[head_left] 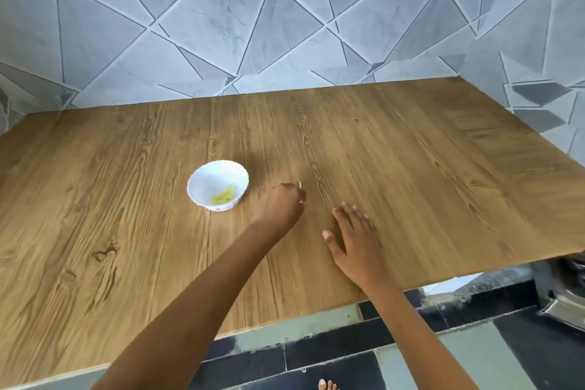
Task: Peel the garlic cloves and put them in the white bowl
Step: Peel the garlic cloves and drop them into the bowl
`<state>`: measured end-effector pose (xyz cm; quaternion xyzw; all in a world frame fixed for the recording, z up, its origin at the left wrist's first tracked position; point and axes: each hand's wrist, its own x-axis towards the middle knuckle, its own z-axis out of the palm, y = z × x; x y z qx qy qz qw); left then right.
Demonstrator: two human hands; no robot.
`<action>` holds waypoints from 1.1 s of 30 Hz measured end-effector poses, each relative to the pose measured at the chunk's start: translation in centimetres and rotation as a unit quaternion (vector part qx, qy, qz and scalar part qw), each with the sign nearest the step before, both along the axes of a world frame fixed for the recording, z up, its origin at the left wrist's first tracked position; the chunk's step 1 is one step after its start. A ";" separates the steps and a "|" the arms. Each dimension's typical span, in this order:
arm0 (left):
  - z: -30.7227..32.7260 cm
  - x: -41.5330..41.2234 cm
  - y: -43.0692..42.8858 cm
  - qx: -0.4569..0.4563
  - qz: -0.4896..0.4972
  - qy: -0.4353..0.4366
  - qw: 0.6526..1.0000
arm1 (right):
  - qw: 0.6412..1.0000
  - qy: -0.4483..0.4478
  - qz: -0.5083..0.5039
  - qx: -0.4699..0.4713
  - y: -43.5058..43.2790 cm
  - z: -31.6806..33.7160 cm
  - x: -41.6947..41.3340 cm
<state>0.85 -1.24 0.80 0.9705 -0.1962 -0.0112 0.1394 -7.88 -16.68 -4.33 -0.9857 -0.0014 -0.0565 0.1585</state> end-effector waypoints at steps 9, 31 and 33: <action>0.0 -2.1 -0.2 -0.065 0.072 -0.033 0.995 | 1.000 -0.011 0.016 0.012 -0.3 -0.5 0.0; 0.9 -9.6 2.0 0.162 0.115 0.020 0.980 | 0.994 -0.058 0.096 0.010 4.3 -1.2 0.0; 1.0 -9.7 1.7 0.173 0.094 0.008 0.980 | 0.993 -0.056 0.099 0.018 4.3 -1.2 -0.1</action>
